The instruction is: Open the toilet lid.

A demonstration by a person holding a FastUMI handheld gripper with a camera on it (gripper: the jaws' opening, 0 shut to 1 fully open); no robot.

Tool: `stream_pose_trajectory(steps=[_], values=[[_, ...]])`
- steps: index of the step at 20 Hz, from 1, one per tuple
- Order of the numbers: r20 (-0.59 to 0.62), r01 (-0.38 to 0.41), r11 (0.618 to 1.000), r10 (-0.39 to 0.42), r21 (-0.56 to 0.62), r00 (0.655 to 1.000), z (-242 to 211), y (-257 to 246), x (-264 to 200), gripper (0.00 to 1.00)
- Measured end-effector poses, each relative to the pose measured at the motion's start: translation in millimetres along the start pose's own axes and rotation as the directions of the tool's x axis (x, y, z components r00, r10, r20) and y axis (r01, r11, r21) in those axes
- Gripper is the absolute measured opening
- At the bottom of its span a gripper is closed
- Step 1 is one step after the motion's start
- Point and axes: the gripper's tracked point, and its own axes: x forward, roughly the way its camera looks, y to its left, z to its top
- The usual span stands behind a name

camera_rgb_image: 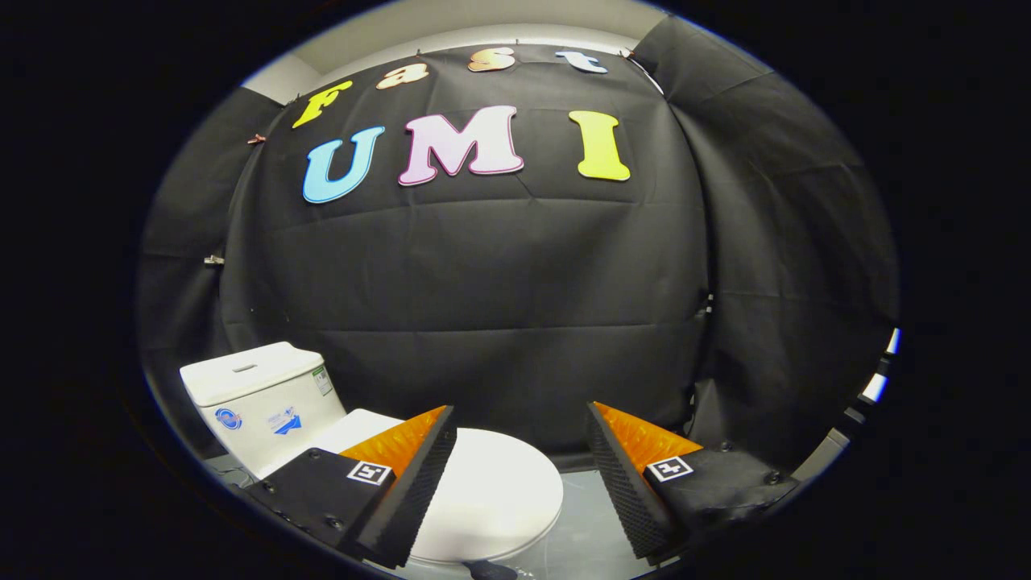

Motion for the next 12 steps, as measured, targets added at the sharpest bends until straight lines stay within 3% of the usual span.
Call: stream_pose_trajectory(steps=[12], values=[[-0.009,0.005,1.000,-0.005,0.024,1.000,-2.0,-2.6,0.5,0.99]])
